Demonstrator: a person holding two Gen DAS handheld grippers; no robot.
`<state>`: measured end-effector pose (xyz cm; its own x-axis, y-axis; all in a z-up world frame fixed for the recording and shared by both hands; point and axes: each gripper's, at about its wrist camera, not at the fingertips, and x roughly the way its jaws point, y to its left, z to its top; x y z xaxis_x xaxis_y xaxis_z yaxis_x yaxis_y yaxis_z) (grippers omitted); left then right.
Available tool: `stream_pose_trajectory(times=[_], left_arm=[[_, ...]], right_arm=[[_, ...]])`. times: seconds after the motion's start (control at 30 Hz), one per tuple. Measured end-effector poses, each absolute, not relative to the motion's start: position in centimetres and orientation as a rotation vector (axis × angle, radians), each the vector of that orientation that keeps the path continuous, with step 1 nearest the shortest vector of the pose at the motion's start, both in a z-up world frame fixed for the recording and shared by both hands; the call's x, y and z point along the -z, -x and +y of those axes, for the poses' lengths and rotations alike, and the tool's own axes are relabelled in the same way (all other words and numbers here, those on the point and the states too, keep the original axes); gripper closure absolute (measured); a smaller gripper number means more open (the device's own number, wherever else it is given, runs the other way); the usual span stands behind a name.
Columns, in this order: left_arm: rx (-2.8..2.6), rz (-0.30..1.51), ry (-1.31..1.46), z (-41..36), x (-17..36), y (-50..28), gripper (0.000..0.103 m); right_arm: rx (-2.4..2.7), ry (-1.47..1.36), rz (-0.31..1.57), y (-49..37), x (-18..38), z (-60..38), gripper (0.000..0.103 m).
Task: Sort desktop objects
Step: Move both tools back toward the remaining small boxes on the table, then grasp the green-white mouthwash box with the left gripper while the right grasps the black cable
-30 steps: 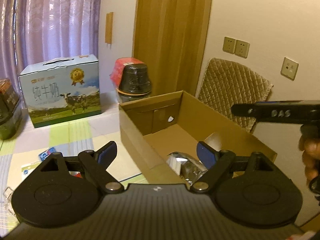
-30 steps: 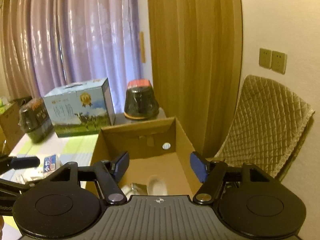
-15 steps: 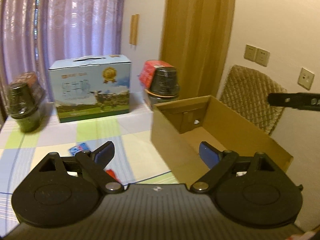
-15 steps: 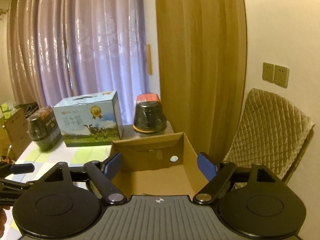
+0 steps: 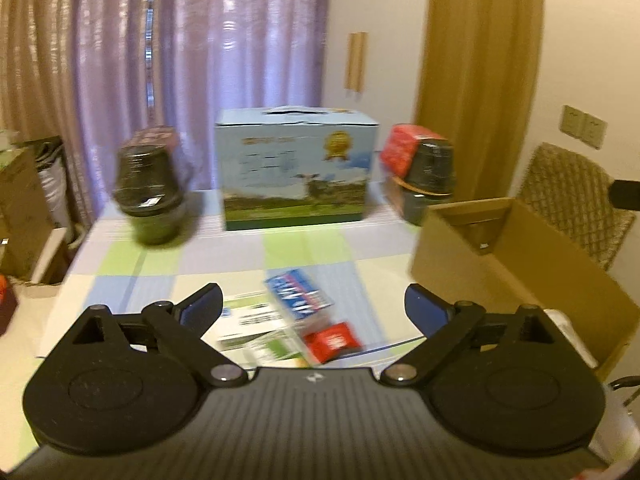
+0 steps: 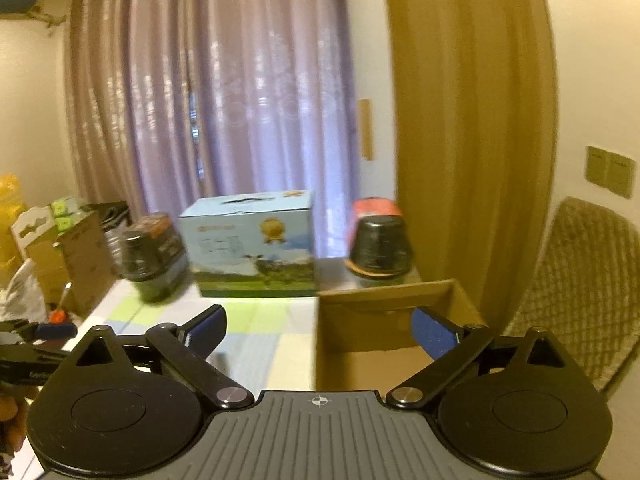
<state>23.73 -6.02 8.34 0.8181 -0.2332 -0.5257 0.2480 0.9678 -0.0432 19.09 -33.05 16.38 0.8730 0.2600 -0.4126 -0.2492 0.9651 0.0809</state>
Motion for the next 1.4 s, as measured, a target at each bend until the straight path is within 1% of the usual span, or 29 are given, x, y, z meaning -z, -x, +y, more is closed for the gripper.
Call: stream_pose_trajectory(times=[0.1,0.33,0.43,0.63,0.67,0.7,0.73,0.8,0.83,0.9,1.1,1.23,1.33,1.4], left_arm=[[0.218,0.569,-0.048,-4.0,-7.8,-23.7,0.005],[0.159,0.609,-0.085,-0.7,-6.7,-23.6,0.004],[0.144,0.614,-0.075,0.4,-6.4,-23.6,0.004],[0.132,0.647,-0.067,1.7,-5.3,-24.4,0.004],[0.136,0.652,-0.059,1.9,-5.1,-24.6,0.004],[0.138,0.659,-0.056,1.9,-5.0,-24.8,0.004],[0.142,0.667,-0.054,1.9,-4.7,-25.0,0.004],[0.156,0.680,-0.060,1.6,-4.3,-25.4,0.004],[0.164,0.685,-0.064,1.4,-4.0,-25.6,0.004],[0.176,0.707,-0.078,0.8,-3.3,-26.2,0.004],[0.194,0.748,-0.073,-0.5,-1.8,-28.2,0.004],[0.202,0.790,-0.042,-0.9,-0.6,-29.3,0.004],[0.205,0.805,-0.056,-1.5,-0.1,-29.6,0.004],[0.205,0.806,-0.055,-1.7,0.0,-29.8,0.004]], right_arm=[[-0.299,-0.024,0.443,-19.4,-15.9,-31.0,0.002],[-0.361,-0.017,0.480,-19.9,-13.9,-26.4,0.002],[-0.386,0.011,0.504,-20.0,-12.2,-24.4,0.002],[-0.431,0.080,0.610,-21.3,-7.4,-21.5,0.003],[-0.435,0.100,0.627,-21.6,-6.4,-21.1,0.006],[-0.440,0.116,0.643,-21.9,-5.6,-20.9,0.011],[-0.445,0.132,0.663,-22.1,-4.6,-20.6,0.014],[-0.455,0.161,0.713,-22.5,-2.4,-20.3,0.027],[-0.464,0.173,0.738,-22.7,-1.4,-20.2,0.030],[-0.474,0.198,0.785,-23.4,0.5,-19.9,0.041],[-0.493,0.190,0.865,-26.0,3.7,-19.7,0.058],[-0.509,0.198,0.897,-27.0,4.8,-19.2,0.064],[-0.515,0.210,0.911,-27.8,5.3,-18.8,0.072],[-0.517,0.214,0.924,-28.1,5.6,-18.5,0.079]])
